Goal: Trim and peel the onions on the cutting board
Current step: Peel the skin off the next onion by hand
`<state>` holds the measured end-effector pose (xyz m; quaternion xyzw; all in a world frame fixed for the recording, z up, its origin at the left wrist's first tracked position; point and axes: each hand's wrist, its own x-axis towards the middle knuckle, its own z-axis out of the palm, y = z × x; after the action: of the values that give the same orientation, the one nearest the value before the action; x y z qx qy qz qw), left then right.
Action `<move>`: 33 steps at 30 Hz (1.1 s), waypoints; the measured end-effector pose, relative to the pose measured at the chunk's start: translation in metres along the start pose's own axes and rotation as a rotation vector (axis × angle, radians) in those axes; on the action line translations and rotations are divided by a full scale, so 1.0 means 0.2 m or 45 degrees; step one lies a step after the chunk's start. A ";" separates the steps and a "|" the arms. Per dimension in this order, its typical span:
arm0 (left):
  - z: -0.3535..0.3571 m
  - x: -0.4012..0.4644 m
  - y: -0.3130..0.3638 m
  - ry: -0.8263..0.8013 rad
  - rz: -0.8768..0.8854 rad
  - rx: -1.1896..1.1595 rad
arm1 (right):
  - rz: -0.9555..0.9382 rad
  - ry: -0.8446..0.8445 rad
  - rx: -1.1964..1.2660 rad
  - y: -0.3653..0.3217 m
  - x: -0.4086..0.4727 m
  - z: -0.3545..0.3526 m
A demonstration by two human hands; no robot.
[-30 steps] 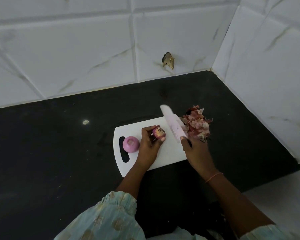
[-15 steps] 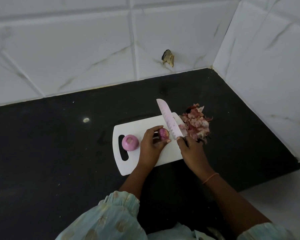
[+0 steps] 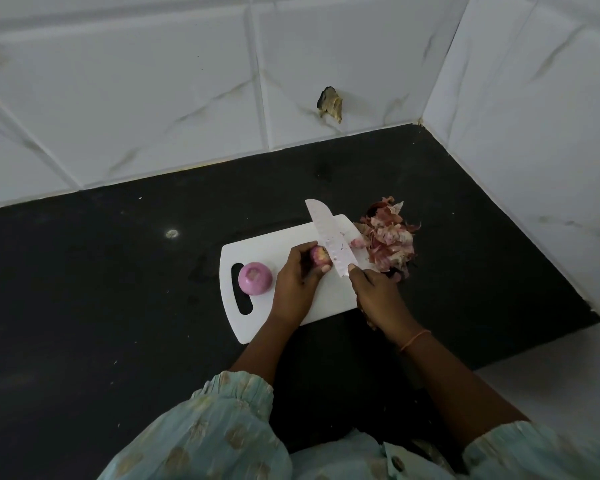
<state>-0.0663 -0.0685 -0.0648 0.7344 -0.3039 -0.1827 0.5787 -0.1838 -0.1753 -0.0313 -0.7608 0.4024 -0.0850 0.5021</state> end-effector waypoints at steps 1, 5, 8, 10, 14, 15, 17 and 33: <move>0.00 0.00 0.00 -0.008 -0.006 0.017 | 0.009 -0.010 0.005 -0.01 0.01 0.00; -0.01 0.01 0.00 -0.020 -0.010 0.101 | 0.072 -0.046 0.073 -0.02 0.03 0.01; -0.01 0.01 0.00 -0.023 -0.019 0.136 | 0.103 -0.069 0.122 -0.02 0.05 0.02; 0.00 0.01 0.00 -0.025 -0.024 0.141 | 0.149 -0.103 0.194 -0.03 0.05 0.02; 0.00 0.01 0.00 -0.004 -0.034 0.135 | 0.266 -0.201 0.249 -0.06 0.05 0.00; 0.00 0.01 0.00 -0.006 -0.032 0.134 | 0.277 -0.216 0.260 -0.06 0.05 0.00; 0.00 0.01 -0.01 -0.021 -0.023 0.136 | 0.292 -0.231 0.276 -0.06 0.06 -0.01; 0.03 -0.01 0.00 0.007 -0.113 -0.015 | 0.242 -0.182 0.203 -0.06 0.11 0.03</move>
<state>-0.0711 -0.0719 -0.0656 0.7442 -0.2685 -0.2079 0.5752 -0.1603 -0.1836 -0.0306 -0.6809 0.4279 -0.0143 0.5942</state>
